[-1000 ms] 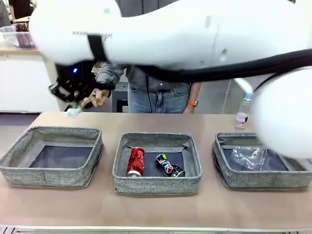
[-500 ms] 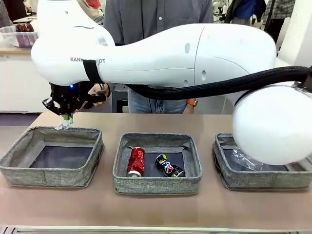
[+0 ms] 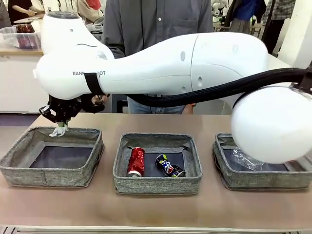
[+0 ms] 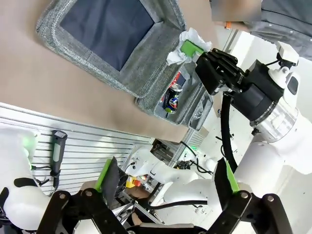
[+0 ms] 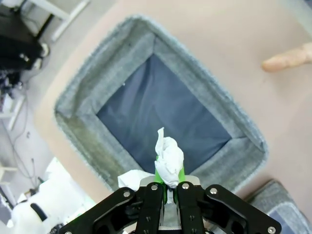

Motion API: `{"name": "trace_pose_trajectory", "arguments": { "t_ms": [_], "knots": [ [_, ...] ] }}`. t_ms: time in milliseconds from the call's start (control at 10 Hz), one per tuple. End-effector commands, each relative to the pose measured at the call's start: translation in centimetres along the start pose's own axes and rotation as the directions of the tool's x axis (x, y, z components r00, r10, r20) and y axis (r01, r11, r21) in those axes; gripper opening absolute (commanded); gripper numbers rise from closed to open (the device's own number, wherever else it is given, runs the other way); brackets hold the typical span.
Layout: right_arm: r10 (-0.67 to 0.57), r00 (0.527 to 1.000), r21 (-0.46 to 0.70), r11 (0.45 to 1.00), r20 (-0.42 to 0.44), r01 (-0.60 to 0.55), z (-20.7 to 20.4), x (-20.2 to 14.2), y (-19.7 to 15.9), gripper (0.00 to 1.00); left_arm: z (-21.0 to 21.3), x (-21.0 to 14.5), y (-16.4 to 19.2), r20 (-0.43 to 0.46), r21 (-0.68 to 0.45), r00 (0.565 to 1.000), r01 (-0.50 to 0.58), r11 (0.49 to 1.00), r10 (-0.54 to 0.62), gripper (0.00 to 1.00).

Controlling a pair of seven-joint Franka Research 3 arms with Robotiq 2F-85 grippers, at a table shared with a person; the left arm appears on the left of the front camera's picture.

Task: Sort the waste into the appropriate baskets.
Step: Place the picked waste into the Fabric basket indicated by the person.

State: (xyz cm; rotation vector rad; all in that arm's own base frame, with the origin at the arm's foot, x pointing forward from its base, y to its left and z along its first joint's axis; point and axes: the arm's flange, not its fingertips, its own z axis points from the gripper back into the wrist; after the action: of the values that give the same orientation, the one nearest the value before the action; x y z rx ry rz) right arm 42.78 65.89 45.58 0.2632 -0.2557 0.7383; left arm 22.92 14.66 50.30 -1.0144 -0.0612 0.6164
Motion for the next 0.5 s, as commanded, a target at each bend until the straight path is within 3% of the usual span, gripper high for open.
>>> {"name": "trace_pose_trajectory", "arguments": {
  "t_ms": [0, 100, 200, 300, 400],
  "knots": [
    [-0.018, 1.0, 0.031, 0.999, 0.023, 0.017, 0.78, -1.97, -1.13, 0.07, 0.17, -0.07, 0.24, 0.003, 0.006, 1.0, -0.006, 1.0, 0.006, 1.0],
    [-0.011, 1.0, 0.03, 1.0, 0.021, 0.01, 0.73, -2.09, -1.16, 0.61, 0.17, -0.07, 0.24, 0.003, 0.006, 1.0, -0.006, 1.0, 0.006, 1.0],
    [-0.009, 1.0, 0.034, 0.999, 0.015, 0.008, 0.68, -2.09, -1.12, 0.62, 0.17, -0.07, 0.24, 0.003, 0.006, 1.0, -0.006, 1.0, 0.006, 1.0],
    [-0.001, 1.0, 0.035, 0.999, 0.013, 0.001, 0.7, -2.07, -1.07, 1.0, 0.17, -0.07, 0.24, 0.003, 0.006, 1.0, -0.006, 1.0, 0.006, 1.0],
    [-0.005, 1.0, 0.033, 0.999, 0.014, 0.004, 0.73, -2.08, -1.12, 1.0, 0.17, -0.07, 0.24, 0.003, 0.006, 1.0, -0.006, 1.0, 0.006, 1.0]
  ]
}}
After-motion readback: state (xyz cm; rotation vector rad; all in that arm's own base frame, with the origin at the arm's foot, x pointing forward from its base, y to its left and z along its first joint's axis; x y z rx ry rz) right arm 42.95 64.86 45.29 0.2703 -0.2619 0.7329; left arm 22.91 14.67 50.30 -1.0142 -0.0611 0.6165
